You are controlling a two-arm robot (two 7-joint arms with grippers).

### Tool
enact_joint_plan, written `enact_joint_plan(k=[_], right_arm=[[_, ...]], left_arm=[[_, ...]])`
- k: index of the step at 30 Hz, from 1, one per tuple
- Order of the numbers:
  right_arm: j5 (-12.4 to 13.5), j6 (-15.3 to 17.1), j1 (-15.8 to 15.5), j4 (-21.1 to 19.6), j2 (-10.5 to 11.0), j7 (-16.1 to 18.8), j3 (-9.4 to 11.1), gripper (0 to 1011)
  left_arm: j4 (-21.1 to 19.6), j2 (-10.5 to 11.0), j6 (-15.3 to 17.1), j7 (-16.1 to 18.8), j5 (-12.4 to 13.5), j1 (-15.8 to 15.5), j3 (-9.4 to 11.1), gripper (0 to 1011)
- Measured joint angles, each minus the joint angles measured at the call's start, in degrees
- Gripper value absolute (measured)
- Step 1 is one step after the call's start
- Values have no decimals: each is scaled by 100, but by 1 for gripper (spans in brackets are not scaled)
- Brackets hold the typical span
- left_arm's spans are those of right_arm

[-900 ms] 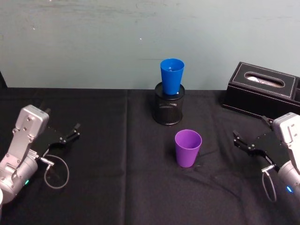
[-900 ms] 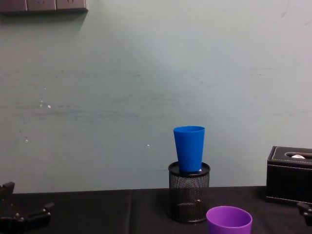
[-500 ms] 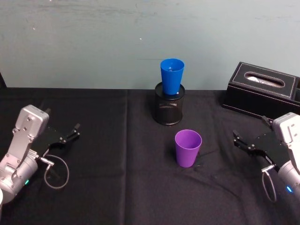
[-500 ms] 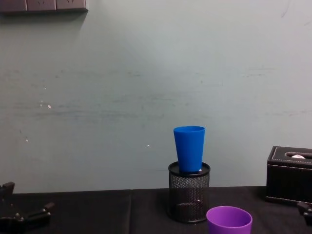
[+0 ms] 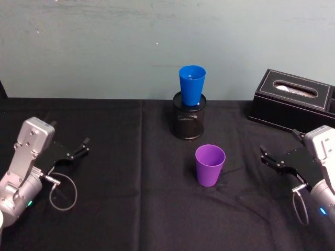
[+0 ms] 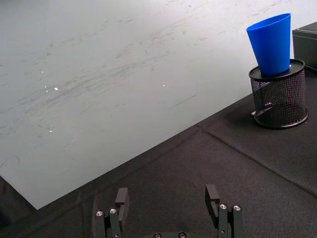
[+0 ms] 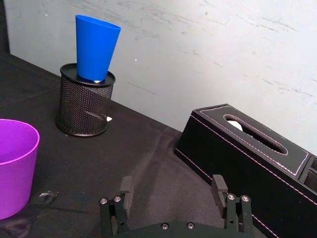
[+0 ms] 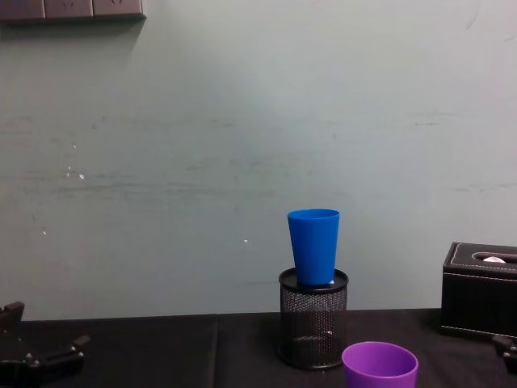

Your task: Pick up one cup with a gripper and tap it against the other cup.

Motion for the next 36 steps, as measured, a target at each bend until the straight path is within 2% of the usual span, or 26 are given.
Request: enact_joint_plan(k=[10, 16, 27, 36], right_arm=[[0, 0, 0, 0, 0, 0, 0, 1003], [75, -24, -78, -36, -38, 131, 101, 1003], [216, -62, -389, -318, -124, 448, 244, 1003], [175, -57, -646, -491, -188, 623, 244, 1003]], left_arm=[[0, 0, 0, 0, 0, 0, 0, 1012], [0, 0, 0, 0, 0, 0, 0, 1011], [0, 0, 0, 0, 0, 0, 0, 1011], [0, 0, 0, 0, 0, 0, 0, 1011]])
